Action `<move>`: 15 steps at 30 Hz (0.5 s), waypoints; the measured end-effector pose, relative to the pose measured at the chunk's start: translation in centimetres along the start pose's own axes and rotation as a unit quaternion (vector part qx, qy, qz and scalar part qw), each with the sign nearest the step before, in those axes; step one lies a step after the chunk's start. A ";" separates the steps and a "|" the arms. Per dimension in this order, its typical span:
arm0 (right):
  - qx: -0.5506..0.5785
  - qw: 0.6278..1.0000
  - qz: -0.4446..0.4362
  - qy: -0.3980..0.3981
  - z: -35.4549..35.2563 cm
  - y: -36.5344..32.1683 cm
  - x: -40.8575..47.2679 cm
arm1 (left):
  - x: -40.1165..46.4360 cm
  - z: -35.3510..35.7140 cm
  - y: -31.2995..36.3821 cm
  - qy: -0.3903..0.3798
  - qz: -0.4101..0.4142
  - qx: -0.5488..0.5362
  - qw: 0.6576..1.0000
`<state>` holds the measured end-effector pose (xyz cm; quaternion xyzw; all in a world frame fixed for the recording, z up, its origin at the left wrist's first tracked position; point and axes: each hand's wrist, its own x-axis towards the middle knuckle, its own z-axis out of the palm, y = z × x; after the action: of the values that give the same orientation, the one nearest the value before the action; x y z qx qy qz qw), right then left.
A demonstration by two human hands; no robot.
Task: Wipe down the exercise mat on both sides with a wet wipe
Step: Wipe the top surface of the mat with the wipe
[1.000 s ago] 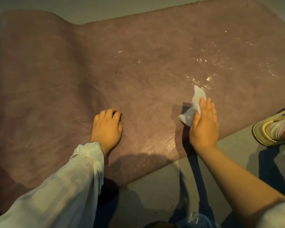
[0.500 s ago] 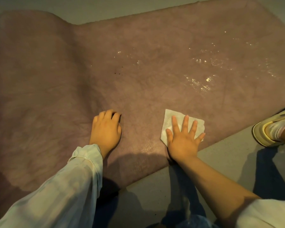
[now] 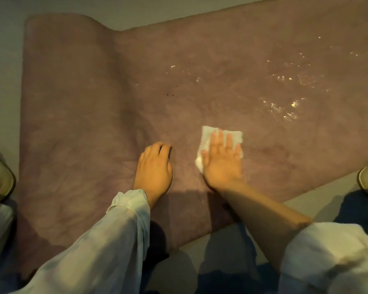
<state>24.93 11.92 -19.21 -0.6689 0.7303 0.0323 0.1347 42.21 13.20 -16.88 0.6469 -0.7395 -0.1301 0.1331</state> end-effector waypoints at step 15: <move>0.040 0.997 0.028 0.068 0.6 0.3 0.3 | 0.2 0.2 -0.1 0.023 0.045 0.038 0.998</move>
<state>24.75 11.83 -19.88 -0.6432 0.7567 -0.0385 0.1106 42.16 13.05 -17.11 0.6205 -0.7690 -0.0806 0.1311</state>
